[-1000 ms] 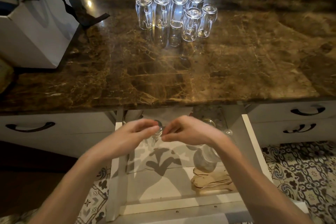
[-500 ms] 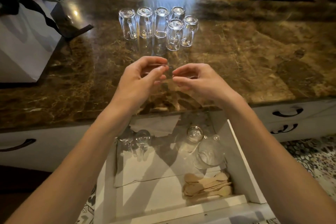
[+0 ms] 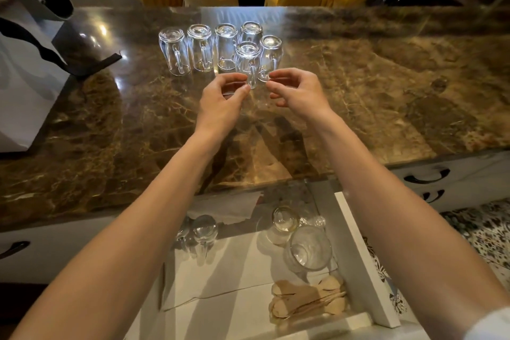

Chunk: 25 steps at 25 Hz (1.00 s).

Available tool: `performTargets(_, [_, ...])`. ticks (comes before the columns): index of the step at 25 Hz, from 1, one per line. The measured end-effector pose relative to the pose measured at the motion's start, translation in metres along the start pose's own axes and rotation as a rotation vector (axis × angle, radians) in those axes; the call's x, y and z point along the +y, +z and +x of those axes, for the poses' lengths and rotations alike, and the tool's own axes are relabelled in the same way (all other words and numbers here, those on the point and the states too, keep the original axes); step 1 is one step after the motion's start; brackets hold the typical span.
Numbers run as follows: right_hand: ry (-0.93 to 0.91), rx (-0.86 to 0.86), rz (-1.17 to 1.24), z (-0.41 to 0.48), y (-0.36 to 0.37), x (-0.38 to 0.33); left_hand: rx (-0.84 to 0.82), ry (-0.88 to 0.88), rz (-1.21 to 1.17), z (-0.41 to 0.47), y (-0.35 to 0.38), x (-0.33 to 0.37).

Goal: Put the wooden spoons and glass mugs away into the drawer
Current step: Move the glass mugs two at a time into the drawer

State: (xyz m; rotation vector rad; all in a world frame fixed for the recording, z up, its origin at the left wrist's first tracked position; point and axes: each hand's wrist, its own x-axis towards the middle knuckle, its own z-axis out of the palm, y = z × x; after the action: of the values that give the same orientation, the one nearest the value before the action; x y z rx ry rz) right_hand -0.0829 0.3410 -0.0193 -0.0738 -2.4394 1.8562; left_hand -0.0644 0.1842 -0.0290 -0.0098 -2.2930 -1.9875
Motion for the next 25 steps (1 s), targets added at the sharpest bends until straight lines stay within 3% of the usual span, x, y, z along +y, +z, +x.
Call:
performTargets(6, [0.062, 0.113, -0.057, 0.034, -0.002, 0.009, -0.044, -0.125, 0.066, 0.034, 0.020, -0.020])
performTargets(15, [0.114, 0.099, -0.129, 0.061, -0.001, 0.014, -0.034, -0.123, 0.107, 0.056, 0.040, -0.026])
performTargets(25, [0.105, 0.138, -0.354, 0.073, 0.007, 0.014, 0.055, 0.031, 0.417, 0.064, 0.048, -0.025])
